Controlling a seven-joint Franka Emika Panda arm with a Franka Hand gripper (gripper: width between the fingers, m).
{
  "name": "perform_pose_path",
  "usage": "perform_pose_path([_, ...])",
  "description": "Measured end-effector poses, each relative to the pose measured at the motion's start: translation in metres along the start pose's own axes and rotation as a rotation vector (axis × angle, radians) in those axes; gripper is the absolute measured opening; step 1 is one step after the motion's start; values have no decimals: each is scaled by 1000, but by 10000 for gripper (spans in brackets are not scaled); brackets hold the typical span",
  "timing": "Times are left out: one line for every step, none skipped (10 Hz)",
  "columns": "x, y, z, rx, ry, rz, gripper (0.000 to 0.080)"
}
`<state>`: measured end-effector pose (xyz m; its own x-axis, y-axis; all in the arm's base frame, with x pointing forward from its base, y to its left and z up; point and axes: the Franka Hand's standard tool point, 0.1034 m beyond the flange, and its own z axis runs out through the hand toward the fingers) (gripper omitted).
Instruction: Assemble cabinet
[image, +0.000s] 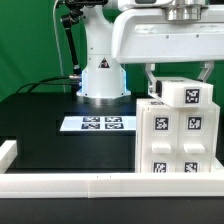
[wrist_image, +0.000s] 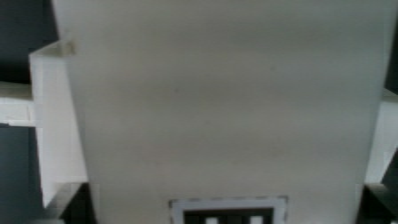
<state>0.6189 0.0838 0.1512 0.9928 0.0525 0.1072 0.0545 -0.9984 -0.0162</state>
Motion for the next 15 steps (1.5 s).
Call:
perform_pose_path([1,0,0,2,8,90,558])
perform_pose_path([1,0,0,2,8,147,558])
perform_pose_path([1,0,0,2,8,178,558])
perform_pose_path([1,-1,0,4,8,258,558])
perform_pose_path([1,0,0,4,8,316,558])
perform_pose_path([1,0,0,4,8,345,558])
perform_pose_path([1,0,0,9,8,438,558])
perform_pose_path([0,1,1,23,9,559,558])
perform_pose_path([0,1,1,26,11,630,558])
perform_pose_path([0,1,1,33,9,733,558])
perform_pose_path([1,0,1,39,7,819,558])
perform_pose_path([1,0,1,43,4,906,558])
perform_pose_path([1,0,1,50,-1,979,558])
perform_pose_path([0,0,1,58,-8,1080,558])
perform_pose_path([0,-1,1,62,-12,1154,558])
